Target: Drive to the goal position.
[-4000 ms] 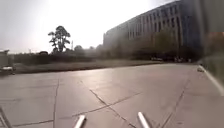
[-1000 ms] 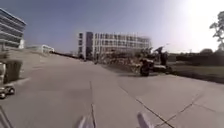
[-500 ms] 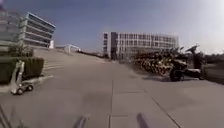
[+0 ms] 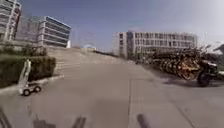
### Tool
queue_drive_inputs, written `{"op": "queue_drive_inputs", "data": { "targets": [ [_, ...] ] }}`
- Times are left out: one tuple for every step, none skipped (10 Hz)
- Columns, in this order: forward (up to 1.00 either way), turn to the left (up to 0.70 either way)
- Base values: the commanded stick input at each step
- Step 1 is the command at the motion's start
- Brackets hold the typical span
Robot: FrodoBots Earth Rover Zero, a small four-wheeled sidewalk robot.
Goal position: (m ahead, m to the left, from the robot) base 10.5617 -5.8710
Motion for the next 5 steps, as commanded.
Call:
{"op": "queue_drive_inputs", "data": {
  "targets": [
    [0.70,0.00],
    [0.70,0.00],
    [0.70,-0.14],
    [0.70,-0.34],
    [0.70,0.00]
  ]
}}
